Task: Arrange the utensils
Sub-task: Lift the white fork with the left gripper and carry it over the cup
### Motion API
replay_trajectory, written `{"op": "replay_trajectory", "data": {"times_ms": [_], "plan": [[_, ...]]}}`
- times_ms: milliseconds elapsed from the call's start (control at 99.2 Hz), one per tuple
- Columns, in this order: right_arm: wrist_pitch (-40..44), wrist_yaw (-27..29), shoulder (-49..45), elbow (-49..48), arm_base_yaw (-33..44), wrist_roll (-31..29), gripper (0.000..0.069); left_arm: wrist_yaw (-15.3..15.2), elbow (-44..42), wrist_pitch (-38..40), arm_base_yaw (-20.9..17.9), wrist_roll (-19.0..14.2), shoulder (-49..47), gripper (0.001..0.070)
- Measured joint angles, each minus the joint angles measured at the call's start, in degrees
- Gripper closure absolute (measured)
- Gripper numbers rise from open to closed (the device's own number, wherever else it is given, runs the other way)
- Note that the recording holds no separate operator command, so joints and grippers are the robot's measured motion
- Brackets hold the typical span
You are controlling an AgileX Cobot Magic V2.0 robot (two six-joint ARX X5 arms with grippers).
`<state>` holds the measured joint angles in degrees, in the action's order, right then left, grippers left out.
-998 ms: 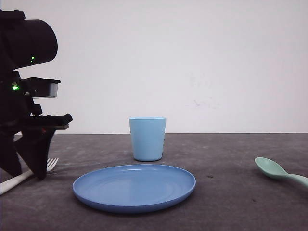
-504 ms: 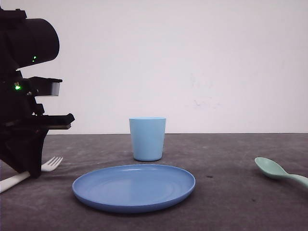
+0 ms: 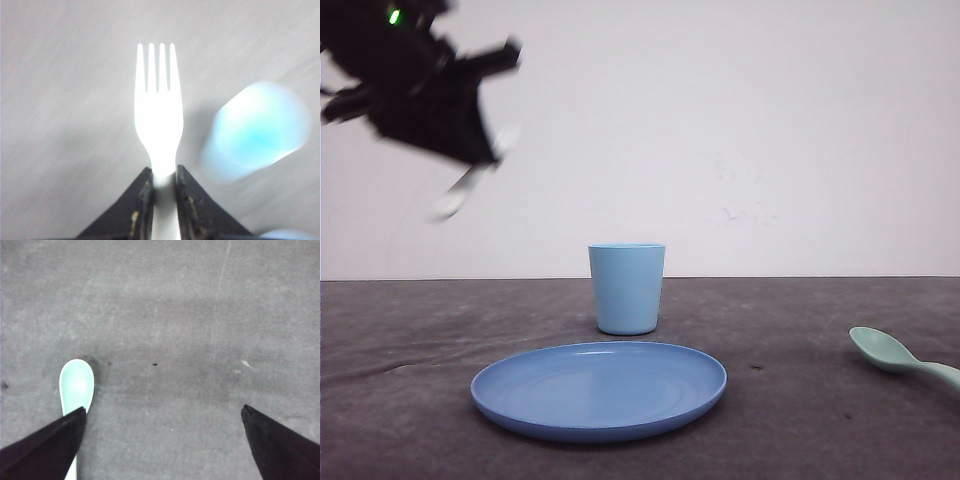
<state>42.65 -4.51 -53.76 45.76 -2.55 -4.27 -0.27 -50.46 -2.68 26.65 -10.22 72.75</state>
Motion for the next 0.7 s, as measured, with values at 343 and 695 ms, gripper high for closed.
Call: {"op": "replay_trajectory", "data": {"times_ms": [343,695], "plan": [[0.0,0.0,0.0,0.0,0.0,0.0,0.0066,2.2,0.0,28.7,3.7,0.1,5.4,0.0666],[0.0,0.0,0.0,0.0,0.0,0.0,0.0066,2.2,0.0,49.0,5.1,0.2,20.1,0.0666]]}}
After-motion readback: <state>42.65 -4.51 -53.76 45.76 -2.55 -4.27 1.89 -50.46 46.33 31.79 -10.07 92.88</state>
